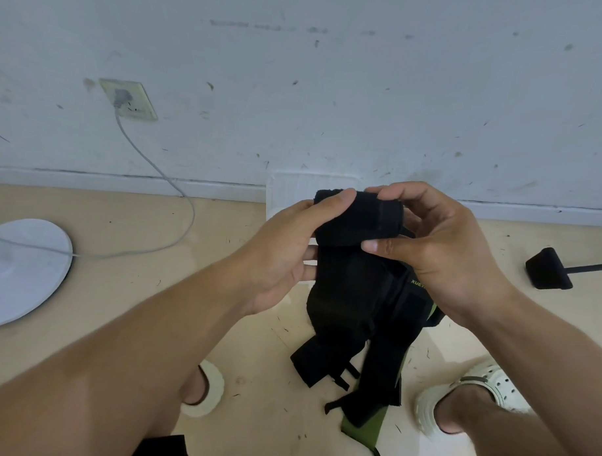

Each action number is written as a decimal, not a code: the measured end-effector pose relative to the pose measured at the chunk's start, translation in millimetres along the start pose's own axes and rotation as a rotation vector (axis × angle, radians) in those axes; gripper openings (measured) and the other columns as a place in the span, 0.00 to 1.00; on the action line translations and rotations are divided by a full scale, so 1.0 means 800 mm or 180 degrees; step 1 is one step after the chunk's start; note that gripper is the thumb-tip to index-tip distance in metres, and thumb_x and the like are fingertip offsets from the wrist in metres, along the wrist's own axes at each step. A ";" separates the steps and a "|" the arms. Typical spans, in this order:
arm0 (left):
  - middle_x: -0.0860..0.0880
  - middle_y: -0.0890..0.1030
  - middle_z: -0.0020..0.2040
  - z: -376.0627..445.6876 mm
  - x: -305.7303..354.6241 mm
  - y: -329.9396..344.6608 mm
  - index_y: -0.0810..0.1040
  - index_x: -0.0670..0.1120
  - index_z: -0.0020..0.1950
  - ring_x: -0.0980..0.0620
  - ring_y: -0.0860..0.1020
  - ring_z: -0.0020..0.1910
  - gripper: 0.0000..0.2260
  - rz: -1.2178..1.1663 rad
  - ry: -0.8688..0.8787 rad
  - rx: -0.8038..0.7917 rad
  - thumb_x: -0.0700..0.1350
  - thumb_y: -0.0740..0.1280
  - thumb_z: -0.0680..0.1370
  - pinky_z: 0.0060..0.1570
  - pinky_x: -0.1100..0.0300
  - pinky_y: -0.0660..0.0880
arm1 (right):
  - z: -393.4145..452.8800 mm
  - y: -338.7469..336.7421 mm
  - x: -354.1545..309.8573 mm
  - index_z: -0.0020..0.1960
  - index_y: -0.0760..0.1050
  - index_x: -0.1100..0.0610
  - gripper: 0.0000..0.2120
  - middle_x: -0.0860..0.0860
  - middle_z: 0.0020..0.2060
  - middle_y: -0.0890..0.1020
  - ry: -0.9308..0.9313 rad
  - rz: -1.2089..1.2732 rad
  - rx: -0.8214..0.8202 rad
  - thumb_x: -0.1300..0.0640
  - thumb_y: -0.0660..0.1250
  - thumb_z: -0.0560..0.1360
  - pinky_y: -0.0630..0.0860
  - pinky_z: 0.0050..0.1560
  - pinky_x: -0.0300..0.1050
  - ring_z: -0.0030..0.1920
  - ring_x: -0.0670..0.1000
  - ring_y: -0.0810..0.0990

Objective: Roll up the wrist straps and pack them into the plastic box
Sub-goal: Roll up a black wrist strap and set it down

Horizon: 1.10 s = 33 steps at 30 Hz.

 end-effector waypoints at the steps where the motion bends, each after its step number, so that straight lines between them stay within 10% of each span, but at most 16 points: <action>1: 0.51 0.86 0.59 0.000 0.000 0.000 0.80 0.50 0.68 0.47 0.86 0.58 0.27 -0.0012 0.0012 0.0012 0.62 0.71 0.73 0.59 0.47 0.82 | 0.000 0.000 0.000 0.50 0.81 0.51 0.24 0.52 0.57 0.86 -0.0015 -0.0017 0.0001 0.77 0.76 0.65 0.84 0.54 0.47 0.59 0.53 0.84; 6: 0.48 0.86 0.59 0.002 -0.001 -0.002 0.81 0.46 0.67 0.47 0.85 0.58 0.20 -0.0125 0.0137 0.0144 0.52 0.73 0.77 0.54 0.52 0.81 | 0.000 0.001 -0.002 0.48 0.79 0.52 0.24 0.49 0.59 0.85 0.0044 -0.0173 -0.0090 0.78 0.77 0.65 0.82 0.54 0.42 0.61 0.51 0.83; 15: 0.47 0.85 0.56 0.005 0.007 -0.008 0.79 0.46 0.65 0.50 0.86 0.52 0.28 -0.0328 0.0579 0.0061 0.44 0.77 0.65 0.49 0.57 0.83 | 0.000 -0.003 -0.008 0.72 0.74 0.44 0.39 0.46 0.64 0.83 0.0741 -0.0316 -0.0464 0.49 0.80 0.62 0.76 0.69 0.53 0.61 0.48 0.84; 23: 0.49 0.82 0.62 0.007 0.002 -0.013 0.80 0.53 0.64 0.49 0.84 0.58 0.29 0.0358 0.0788 -0.0074 0.40 0.80 0.65 0.64 0.49 0.80 | 0.001 -0.010 -0.006 0.68 0.78 0.48 0.40 0.49 0.61 0.85 0.0933 -0.0472 -0.0679 0.59 0.86 0.58 0.78 0.67 0.54 0.60 0.51 0.85; 33: 0.54 0.82 0.60 0.004 -0.005 -0.002 0.79 0.57 0.59 0.52 0.83 0.59 0.26 0.1308 0.1221 0.0164 0.39 0.83 0.68 0.54 0.56 0.83 | -0.007 -0.011 0.008 0.59 0.83 0.50 0.30 0.48 0.51 0.87 0.0539 -0.0874 -0.0255 0.68 0.83 0.61 0.83 0.55 0.43 0.54 0.48 0.86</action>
Point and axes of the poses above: each hand's wrist, its own z-axis towards the middle knuckle, its own y-axis out of the palm, x = y × z, the point moved 2 cm from there along z, towards the middle knuckle
